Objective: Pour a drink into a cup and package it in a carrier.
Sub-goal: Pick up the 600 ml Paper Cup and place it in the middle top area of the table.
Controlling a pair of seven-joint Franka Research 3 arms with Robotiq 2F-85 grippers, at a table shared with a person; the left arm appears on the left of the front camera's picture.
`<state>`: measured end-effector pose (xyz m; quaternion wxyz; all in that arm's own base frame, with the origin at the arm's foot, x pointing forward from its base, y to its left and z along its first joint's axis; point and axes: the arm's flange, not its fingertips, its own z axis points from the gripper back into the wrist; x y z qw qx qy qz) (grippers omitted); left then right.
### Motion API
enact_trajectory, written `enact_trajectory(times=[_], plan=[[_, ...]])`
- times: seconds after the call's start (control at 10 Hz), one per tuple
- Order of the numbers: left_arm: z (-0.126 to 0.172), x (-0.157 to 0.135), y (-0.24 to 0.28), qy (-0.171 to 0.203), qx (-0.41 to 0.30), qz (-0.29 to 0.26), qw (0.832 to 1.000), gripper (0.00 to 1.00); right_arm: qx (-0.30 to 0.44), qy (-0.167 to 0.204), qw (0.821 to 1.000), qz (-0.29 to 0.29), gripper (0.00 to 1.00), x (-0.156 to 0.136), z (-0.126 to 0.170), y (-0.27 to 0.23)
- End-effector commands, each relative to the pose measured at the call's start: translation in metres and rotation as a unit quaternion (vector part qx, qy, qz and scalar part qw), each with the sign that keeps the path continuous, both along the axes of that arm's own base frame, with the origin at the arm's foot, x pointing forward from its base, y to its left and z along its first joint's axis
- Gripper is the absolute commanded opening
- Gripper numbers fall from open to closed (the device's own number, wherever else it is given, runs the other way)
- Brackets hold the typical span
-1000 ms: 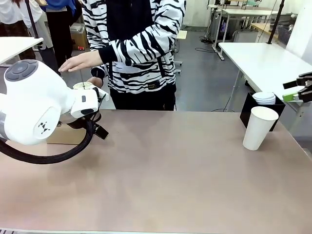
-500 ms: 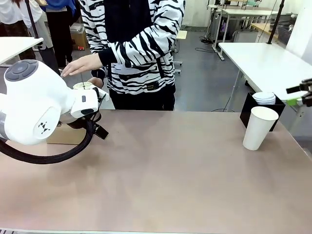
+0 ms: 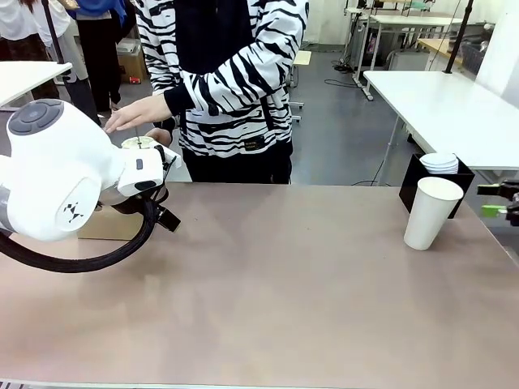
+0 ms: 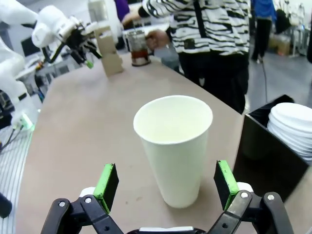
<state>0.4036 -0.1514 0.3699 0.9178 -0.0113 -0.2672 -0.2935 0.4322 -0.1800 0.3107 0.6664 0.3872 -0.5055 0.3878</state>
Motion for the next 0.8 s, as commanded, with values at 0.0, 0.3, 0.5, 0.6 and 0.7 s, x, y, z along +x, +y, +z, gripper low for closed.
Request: enact_trajectory(times=[0.0, 0.3, 0.5, 0.6, 0.7], plan=[[0.000, 0.000, 0.000, 0.000, 0.000, -0.001, 1.000, 1.00, 0.034, -0.025, 0.999, 0.025, 1.00, 0.027, -0.020, 0.008], [0.000, 0.000, 0.000, 0.000, 0.000, -0.001, 1.000, 1.00, 0.034, -0.008, 0.999, 0.023, 1.00, 0.019, -0.029, 0.019], [0.000, 0.000, 0.000, 0.000, 0.000, -0.001, 1.000, 1.00, 0.043, -0.009, 0.998, 0.038, 1.00, 0.031, -0.036, 0.026], [0.000, 0.000, 0.000, 0.000, 0.000, -0.001, 1.000, 1.00, 0.050, -0.004, 0.997, 0.051, 1.00, 0.038, -0.042, 0.024], [0.000, 0.000, 0.000, 0.000, 0.000, -0.001, 1.000, 1.00, 0.059, -0.005, 0.997, 0.058, 1.00, 0.042, -0.050, 0.027]])
